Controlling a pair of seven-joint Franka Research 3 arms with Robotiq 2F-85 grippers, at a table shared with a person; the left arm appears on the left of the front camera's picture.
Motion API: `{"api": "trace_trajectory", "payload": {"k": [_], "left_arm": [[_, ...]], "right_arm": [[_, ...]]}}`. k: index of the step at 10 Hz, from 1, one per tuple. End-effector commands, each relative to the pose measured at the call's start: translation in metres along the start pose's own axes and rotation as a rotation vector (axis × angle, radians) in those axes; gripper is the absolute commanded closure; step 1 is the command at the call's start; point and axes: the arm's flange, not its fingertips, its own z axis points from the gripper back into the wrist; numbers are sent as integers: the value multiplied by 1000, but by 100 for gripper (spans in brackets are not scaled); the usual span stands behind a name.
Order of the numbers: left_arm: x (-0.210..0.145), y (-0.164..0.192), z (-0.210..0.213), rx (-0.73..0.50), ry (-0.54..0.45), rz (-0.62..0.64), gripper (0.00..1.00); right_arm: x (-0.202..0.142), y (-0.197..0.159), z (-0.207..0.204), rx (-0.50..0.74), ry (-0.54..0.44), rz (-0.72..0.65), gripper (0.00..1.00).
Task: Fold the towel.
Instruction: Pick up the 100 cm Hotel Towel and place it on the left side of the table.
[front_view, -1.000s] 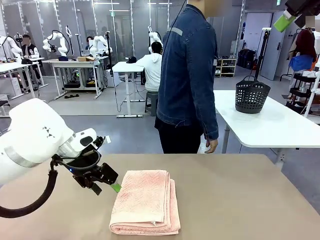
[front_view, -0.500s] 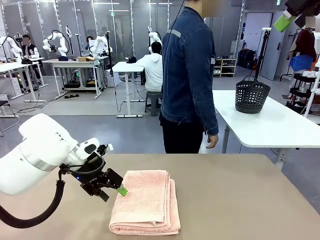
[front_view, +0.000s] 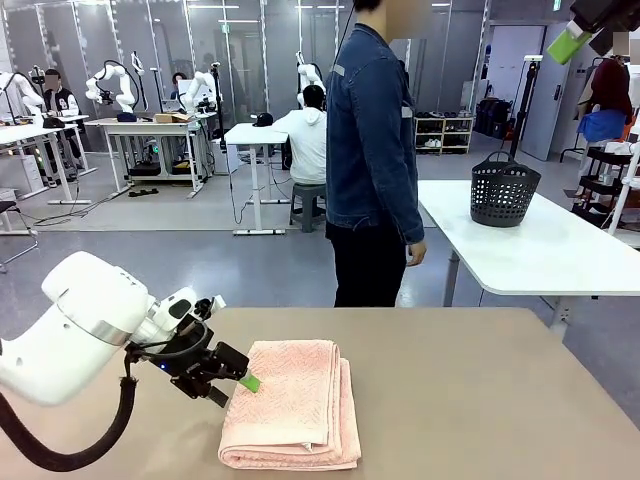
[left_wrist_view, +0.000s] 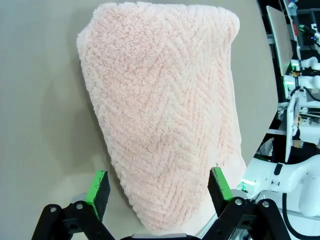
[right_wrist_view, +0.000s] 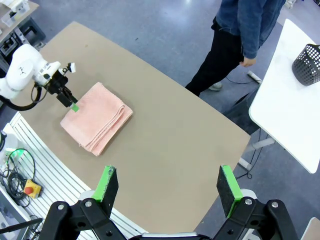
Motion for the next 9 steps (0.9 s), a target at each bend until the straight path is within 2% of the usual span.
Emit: {"api": "trace_trajectory", "payload": {"k": [1, 3, 4, 5, 7, 9], "left_arm": [[3, 8, -15, -74, -3, -9, 0], [0, 11, -23, -152, 2, -1, 0], [-4, 11, -24, -160, -23, 10, 22], [-7, 11, -25, -171, -33, 18, 60], [-13, 14, -24, -179, -38, 40, 100], [-16, 15, -22, -172, -40, 42, 100]], "right_arm": [[0, -2, 1, 0, 10, 8, 0], [0, -2, 1, 0, 10, 8, 0], [0, -2, 1, 0, 10, 8, 0], [0, -2, 1, 0, 10, 8, 0], [0, -2, 1, 0, 10, 8, 0], [0, -2, 1, 0, 10, 8, 0]]}}
